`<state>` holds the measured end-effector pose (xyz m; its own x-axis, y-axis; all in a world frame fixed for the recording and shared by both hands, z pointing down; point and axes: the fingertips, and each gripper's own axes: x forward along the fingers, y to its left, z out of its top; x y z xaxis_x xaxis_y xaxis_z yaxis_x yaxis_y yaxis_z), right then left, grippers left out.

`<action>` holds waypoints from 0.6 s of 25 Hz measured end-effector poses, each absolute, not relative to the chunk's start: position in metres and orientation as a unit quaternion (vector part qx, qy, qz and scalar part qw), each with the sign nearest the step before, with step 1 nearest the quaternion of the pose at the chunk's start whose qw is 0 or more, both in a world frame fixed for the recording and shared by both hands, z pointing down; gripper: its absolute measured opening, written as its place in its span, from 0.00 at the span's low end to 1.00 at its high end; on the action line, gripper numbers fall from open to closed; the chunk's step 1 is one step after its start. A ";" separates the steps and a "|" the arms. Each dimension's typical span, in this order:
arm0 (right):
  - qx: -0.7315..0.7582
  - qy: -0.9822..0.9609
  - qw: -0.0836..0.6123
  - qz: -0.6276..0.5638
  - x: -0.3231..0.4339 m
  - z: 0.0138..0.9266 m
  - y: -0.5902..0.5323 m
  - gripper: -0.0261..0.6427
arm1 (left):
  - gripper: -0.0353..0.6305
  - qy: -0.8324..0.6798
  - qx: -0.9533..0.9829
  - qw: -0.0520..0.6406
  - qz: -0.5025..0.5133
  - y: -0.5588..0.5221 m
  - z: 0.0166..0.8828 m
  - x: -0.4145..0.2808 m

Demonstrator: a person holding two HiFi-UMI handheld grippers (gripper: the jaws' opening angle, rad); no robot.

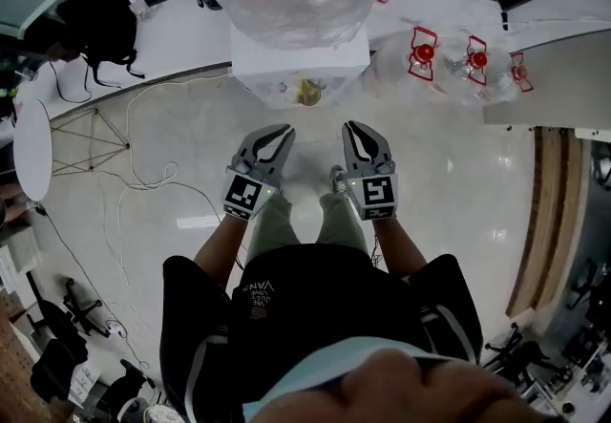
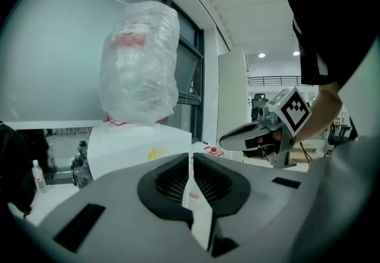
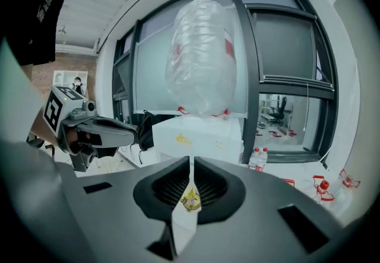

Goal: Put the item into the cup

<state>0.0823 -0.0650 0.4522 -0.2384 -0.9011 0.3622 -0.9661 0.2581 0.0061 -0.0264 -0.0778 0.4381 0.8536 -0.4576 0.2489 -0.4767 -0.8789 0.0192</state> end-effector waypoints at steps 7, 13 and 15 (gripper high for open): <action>0.587 -0.793 0.128 0.102 0.079 0.400 -0.050 0.12 | 0.09 -0.269 0.957 0.018 0.104 -0.062 0.380 -0.038; 0.583 -0.799 0.120 0.084 0.080 0.365 -0.037 0.12 | 0.09 -0.289 0.954 0.000 0.075 -0.051 0.334 -0.047; 0.585 -0.799 0.115 0.081 0.079 0.354 -0.030 0.12 | 0.08 -0.293 0.953 -0.003 0.070 -0.045 0.321 -0.053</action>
